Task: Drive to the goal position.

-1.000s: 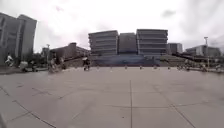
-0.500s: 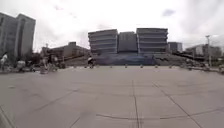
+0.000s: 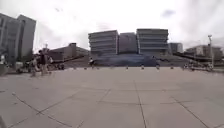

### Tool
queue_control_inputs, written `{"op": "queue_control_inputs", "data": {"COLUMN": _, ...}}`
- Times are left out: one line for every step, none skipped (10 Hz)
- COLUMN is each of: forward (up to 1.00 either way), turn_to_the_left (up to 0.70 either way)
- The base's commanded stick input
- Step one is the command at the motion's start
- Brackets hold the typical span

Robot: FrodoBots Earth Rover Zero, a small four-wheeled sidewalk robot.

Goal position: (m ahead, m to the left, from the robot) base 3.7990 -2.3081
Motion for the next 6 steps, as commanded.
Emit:
{"op": "queue_control_inputs", "data": {"forward": 0.70, "turn_to_the_left": 0.02}}
{"op": "queue_control_inputs", "data": {"forward": 0.70, "turn_to_the_left": 0.02}}
{"op": "queue_control_inputs", "data": {"forward": 0.70, "turn_to_the_left": 0.02}}
{"op": "queue_control_inputs", "data": {"forward": 0.70, "turn_to_the_left": 0.02}}
{"op": "queue_control_inputs", "data": {"forward": 0.70, "turn_to_the_left": 0.02}}
{"op": "queue_control_inputs", "data": {"forward": 0.70, "turn_to_the_left": 0.02}}
